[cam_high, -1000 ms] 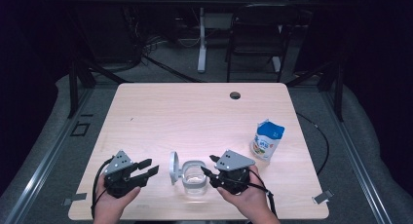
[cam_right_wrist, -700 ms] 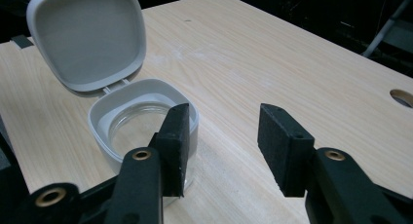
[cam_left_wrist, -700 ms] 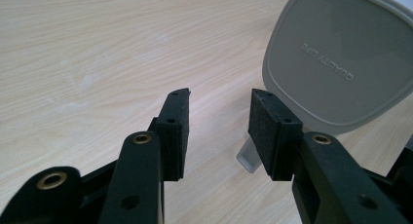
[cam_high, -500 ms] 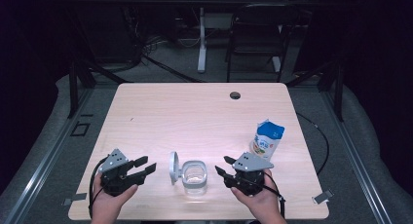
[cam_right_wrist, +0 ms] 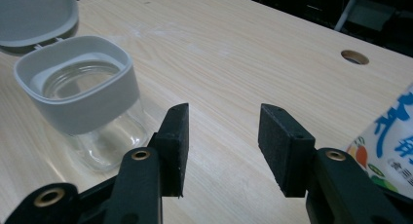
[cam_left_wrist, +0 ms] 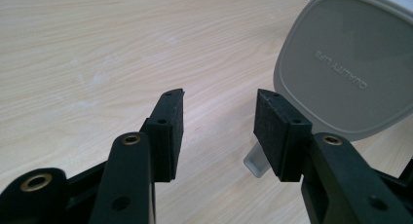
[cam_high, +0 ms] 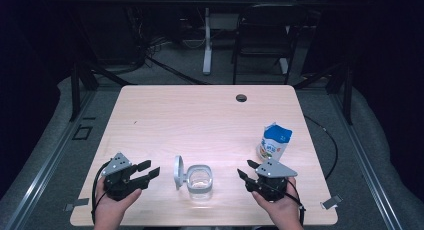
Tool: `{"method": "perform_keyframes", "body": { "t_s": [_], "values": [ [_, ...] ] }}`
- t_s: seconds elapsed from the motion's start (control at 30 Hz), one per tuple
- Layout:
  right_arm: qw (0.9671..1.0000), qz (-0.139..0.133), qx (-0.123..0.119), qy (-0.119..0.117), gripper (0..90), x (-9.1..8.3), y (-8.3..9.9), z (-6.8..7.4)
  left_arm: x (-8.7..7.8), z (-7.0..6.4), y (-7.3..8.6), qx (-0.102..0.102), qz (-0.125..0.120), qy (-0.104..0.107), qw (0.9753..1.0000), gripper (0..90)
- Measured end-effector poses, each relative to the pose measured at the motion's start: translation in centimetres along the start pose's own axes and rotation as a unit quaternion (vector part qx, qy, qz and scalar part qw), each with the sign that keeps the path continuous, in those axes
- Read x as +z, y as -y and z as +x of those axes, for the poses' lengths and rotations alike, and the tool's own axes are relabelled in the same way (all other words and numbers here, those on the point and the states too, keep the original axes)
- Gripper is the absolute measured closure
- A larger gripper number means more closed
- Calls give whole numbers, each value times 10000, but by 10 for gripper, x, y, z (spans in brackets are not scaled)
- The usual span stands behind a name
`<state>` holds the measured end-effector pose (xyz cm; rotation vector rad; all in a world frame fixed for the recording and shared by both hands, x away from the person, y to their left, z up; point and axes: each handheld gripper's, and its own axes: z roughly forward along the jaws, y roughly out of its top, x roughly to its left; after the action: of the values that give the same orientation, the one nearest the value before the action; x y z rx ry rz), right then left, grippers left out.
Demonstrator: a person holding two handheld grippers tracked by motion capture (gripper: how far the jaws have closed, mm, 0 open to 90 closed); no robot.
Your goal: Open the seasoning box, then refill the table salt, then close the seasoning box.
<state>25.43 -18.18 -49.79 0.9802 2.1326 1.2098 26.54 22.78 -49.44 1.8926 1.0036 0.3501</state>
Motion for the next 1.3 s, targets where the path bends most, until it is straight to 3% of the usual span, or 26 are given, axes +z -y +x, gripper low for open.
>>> {"method": "perform_keyframes", "body": {
  "t_s": [0.53,0.73,0.87,1.03,1.3],
  "values": [
    [9989,52,232,399,499,-2,18,-27,-3,2,0,-30,-51,-46,10000,536],
    [9985,55,226,496,511,-6,22,-33,-2,2,-2,65,-18,-66,10000,539],
    [9979,147,398,486,519,-8,26,-37,-3,1,-4,150,-29,-81,9998,540],
    [9972,206,346,632,499,-15,27,-44,-4,6,-3,108,28,-134,9998,540],
    [9945,242,476,901,463,-21,32,-60,-6,6,3,89,82,-23,9999,540]
  ]
}}
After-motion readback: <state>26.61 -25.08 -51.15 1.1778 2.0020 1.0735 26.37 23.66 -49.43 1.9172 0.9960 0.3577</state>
